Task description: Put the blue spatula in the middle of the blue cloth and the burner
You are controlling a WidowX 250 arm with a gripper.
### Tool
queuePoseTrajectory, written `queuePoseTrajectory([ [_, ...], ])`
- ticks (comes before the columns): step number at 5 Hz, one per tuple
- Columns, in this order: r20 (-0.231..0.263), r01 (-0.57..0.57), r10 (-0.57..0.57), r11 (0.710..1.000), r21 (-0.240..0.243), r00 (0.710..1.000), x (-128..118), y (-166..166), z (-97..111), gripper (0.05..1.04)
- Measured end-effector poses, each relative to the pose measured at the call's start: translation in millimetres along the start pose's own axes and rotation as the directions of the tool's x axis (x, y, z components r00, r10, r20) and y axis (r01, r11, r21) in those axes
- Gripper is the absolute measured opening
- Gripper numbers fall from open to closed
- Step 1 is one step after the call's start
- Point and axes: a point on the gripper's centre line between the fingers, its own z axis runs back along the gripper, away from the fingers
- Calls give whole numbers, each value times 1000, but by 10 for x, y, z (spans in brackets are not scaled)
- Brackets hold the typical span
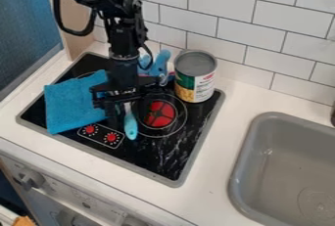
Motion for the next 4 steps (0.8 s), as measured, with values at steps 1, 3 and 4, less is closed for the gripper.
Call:
queuePoseTrajectory([
  [1,66,25,-23,999,-34,998,-34,-27,336,1001],
  [3,201,182,-157,977,-110,967,-123,-62,819,1001],
  [4,208,187,-162,976,-111,965,-127,-69,838,1000],
])
